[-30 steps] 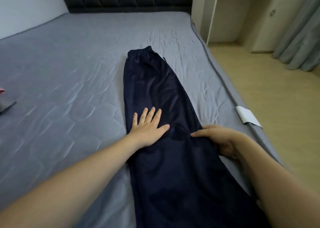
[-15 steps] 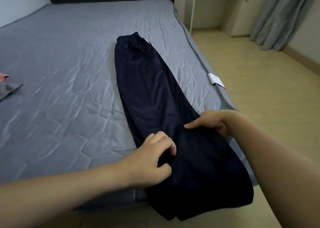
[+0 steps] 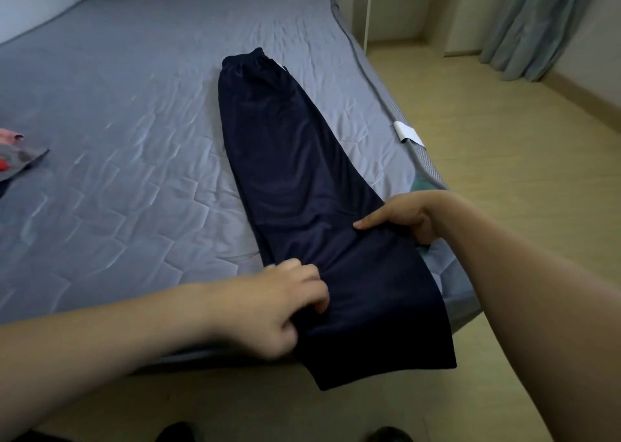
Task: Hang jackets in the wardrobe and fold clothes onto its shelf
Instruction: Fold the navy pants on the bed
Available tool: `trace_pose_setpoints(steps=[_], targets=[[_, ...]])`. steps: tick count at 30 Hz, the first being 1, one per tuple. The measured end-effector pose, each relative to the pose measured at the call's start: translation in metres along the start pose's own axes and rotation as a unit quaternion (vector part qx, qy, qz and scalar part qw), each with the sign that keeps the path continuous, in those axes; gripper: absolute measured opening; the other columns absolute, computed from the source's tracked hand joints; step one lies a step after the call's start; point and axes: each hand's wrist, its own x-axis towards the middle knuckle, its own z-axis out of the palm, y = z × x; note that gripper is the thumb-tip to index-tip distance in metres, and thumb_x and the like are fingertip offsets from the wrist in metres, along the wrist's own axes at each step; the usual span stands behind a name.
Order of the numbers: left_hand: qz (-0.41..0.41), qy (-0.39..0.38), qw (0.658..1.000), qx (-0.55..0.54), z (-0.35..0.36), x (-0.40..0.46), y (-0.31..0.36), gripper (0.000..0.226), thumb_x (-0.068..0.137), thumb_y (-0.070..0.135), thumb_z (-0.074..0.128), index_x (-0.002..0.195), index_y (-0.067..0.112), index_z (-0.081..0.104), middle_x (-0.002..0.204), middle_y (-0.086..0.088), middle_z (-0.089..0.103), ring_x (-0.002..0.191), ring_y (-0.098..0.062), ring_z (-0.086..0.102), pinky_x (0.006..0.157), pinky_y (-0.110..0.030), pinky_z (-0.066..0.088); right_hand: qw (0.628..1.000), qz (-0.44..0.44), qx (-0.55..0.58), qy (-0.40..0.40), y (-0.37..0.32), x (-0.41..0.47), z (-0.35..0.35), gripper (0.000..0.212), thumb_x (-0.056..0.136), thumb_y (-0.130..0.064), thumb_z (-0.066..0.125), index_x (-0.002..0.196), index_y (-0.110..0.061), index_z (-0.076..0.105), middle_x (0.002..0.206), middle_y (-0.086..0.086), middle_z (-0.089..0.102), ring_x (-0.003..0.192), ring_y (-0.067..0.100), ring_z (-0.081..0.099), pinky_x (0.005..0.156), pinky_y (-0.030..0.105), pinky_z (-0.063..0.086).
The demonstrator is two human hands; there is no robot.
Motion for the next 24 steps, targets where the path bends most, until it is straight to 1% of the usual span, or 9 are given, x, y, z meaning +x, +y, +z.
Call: trace_pose_setpoints(steps=[3,7,9,11,14,16,18,21,24], targets=[[0.037,0.012,0.96,0.276,0.017,-0.012,-0.004,0.074,0.063,0.043,0.06,0.134,0.032,0.04,0.132,-0.002,0.042,0.122,-0.021,0.04,0.105,-0.058,0.028,0.999,0.0,-0.013,-0.043,-0.001,-0.007,-0.003,0.041,0.08,-0.023,0.074,0.117,-0.008,0.064,0.108,0.009,0.073,0.094,0.022,0.071,0.069,0.033,0.06],[0.157,0.223,0.905,0.326,0.018,-0.002,-0.006,0.024,0.083,0.023,0.055,0.105,0.029,0.065,0.105,0.005,0.064,0.096,-0.016,0.062,0.095,-0.042,0.036,0.999,-0.002,-0.044,-0.012,-0.014,-0.011,-0.002,0.035,0.084,-0.021,0.072,0.115,-0.008,0.065,0.103,0.01,0.074,0.088,0.022,0.072,0.066,0.034,0.059],[0.154,0.249,0.937,0.19,0.012,0.01,-0.01,0.013,0.087,0.019,0.053,0.094,0.026,0.062,0.092,0.01,0.062,0.085,-0.011,0.058,0.089,-0.033,0.035,0.998,-0.026,-0.04,0.033,-0.023,-0.007,-0.004,0.035,0.085,-0.017,0.072,0.116,-0.006,0.064,0.101,0.01,0.074,0.09,0.023,0.071,0.075,0.037,0.058],[0.018,0.25,0.959,-0.131,-0.006,0.029,-0.017,0.009,0.089,0.022,0.051,0.085,0.02,0.059,0.081,0.01,0.06,0.073,-0.007,0.055,0.078,-0.031,0.044,0.995,-0.045,-0.045,0.071,-0.031,-0.002,-0.006,0.036,0.086,-0.014,0.071,0.119,-0.004,0.062,0.105,0.013,0.072,0.094,0.027,0.07,0.082,0.04,0.056],[-0.28,0.234,0.789,-0.494,-0.035,0.047,-0.043,0.03,0.095,0.027,0.058,0.071,0.01,0.066,0.065,-0.005,0.065,0.055,-0.014,0.058,0.056,-0.029,0.049,0.977,-0.029,-0.178,0.11,-0.041,0.008,-0.007,0.039,0.089,-0.02,0.067,0.124,-0.004,0.057,0.102,0.016,0.068,0.084,0.025,0.068,0.066,0.032,0.05],[-0.345,0.219,0.737,-0.539,-0.039,0.05,-0.063,0.028,0.094,0.02,0.059,0.069,0.011,0.068,0.057,-0.005,0.066,0.047,-0.013,0.059,0.046,-0.019,0.046,0.938,-0.017,-0.312,0.151,-0.051,0.008,-0.007,0.035,0.092,-0.021,0.059,0.121,-0.002,0.059,0.084,0.012,0.063,0.06,0.021,0.056,0.052,0.028,0.041],[-0.363,0.213,0.777,-0.468,-0.036,0.051,-0.079,0.024,0.091,0.012,0.056,0.069,0.011,0.065,0.055,-0.001,0.064,0.049,-0.012,0.059,0.042,-0.015,0.042,0.886,-0.091,-0.39,0.231,-0.061,0.011,-0.008,0.028,0.091,-0.014,0.053,0.113,-0.002,0.066,0.098,0.012,0.068,0.078,0.026,0.062,0.067,0.033,0.05],[-0.364,0.223,0.775,-0.466,-0.041,0.059,-0.1,0.011,0.083,0.014,0.06,0.074,0.01,0.066,0.065,-0.003,0.066,0.057,-0.015,0.061,0.049,-0.021,0.043,0.891,-0.256,-0.216,0.306,-0.07,0.014,-0.003,0.024,0.093,-0.012,0.05,0.104,-0.007,0.071,0.108,0.008,0.069,0.093,0.017,0.06,0.073,0.023,0.047],[-0.369,0.258,0.734,-0.508,-0.054,0.073,-0.119,0.01,0.078,0.019,0.07,0.072,0.014,0.063,0.068,-0.005,0.065,0.061,-0.018,0.06,0.057,-0.028,0.043,0.925,-0.294,-0.054,0.232,-0.076,0.017,-0.001,0.039,0.095,-0.052,0.047,0.101,-0.021,0.069,0.11,-0.001,0.07,0.098,0.012,0.064,0.087,0.028,0.047]])
